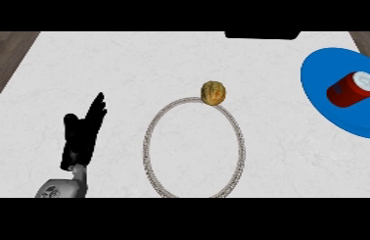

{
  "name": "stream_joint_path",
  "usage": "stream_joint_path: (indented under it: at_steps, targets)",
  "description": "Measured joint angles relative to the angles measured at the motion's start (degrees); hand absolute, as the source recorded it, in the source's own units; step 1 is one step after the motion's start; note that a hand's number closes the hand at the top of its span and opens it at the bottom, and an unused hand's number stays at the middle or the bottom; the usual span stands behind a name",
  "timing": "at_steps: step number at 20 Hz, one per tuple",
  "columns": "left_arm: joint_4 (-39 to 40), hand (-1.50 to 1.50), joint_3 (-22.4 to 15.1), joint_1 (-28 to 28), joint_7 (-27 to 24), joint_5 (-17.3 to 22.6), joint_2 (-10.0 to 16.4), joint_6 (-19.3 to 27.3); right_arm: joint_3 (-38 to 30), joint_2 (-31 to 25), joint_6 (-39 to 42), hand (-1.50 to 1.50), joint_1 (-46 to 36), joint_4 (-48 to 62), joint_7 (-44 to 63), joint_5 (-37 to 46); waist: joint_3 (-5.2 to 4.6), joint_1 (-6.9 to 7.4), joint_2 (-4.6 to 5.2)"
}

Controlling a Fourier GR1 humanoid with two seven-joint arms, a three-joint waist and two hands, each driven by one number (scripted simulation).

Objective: Pick the can from the placemat and place it in the plate

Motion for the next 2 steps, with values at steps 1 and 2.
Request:
stream_joint_path:
  at_steps: [1,2]
  targets:
    - [0.5,0.0,0.0,-0.2,-0.5,-0.1,-0.2,0.1,0.0,0.2,-0.3,-1.5,0.2,0.0,-0.1,0.0,-0.01,-0.02,0.02]
    - [0.8,0.0,-0.1,0.0,-1.0,-0.2,-0.4,0.2,0.0,0.2,-0.8,-1.5,0.3,0.0,-0.1,0.0,0.01,0.06,0.06]
